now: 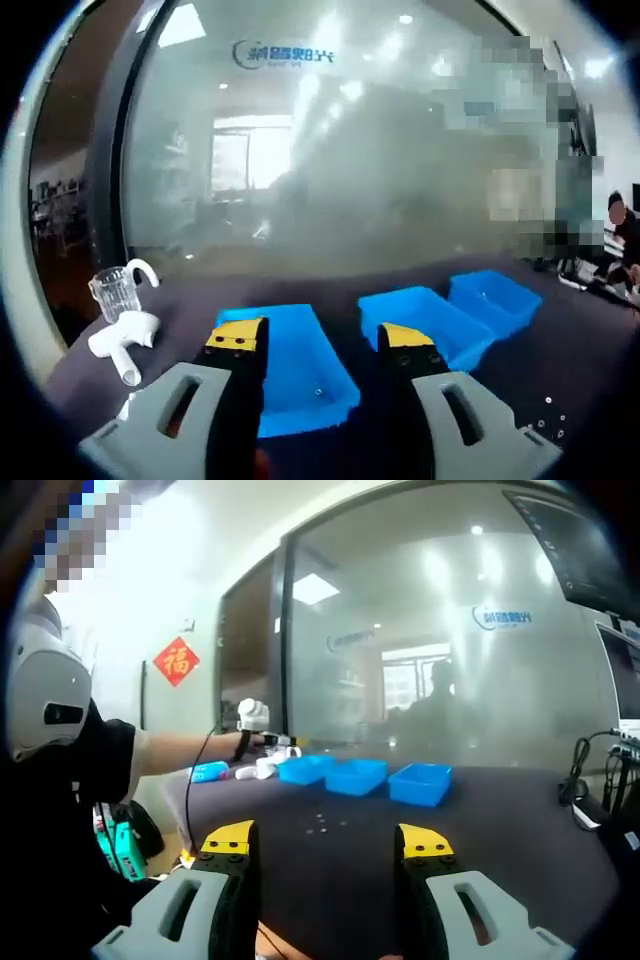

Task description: Sort the screws, nuts, and washers into the corresponding bins

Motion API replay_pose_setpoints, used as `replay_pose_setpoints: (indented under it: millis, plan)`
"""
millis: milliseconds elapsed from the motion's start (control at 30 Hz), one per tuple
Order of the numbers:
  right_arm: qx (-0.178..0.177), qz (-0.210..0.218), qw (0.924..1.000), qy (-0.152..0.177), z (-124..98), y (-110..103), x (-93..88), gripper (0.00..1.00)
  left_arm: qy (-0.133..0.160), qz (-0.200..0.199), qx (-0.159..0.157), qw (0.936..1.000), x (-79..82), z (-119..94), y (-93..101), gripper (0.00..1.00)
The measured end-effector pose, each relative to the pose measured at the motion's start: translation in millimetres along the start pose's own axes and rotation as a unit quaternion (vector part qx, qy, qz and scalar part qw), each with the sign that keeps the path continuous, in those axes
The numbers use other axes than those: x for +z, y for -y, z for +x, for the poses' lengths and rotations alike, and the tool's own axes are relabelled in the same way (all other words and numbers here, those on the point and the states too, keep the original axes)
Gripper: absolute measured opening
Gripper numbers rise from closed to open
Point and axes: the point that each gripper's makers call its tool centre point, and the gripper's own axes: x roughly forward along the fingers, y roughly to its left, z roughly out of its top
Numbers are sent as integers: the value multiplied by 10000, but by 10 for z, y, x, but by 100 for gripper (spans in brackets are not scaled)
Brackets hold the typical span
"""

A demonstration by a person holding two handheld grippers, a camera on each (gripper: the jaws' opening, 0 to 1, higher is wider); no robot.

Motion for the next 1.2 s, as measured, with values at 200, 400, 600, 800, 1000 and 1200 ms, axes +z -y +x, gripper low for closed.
replay_pose_setpoints:
  millis: [200,400,600,800,1000,1200]
  plan:
    - [12,-16,10000,34,16,10,33,50,22,555,-601,9966,-145,-349,403,43]
    - [25,-41,10000,23,34,19,49,50,154,313,-1206,9921,-203,-721,656,43]
    - [24,-78,10000,0,62,25,63,50,233,137,-1711,9849,-343,-1145,795,43]
    - [17,-78,10000,10,116,34,71,50,460,77,-2184,9748,-340,-1621,939,44]
    - [50,-97,9999,-19,152,27,62,50,513,378,-2530,9654,-387,-1993,1104,44]
    - [82,-173,9998,-93,154,26,41,50,410,408,-2633,9630,-470,-2222,1078,44]
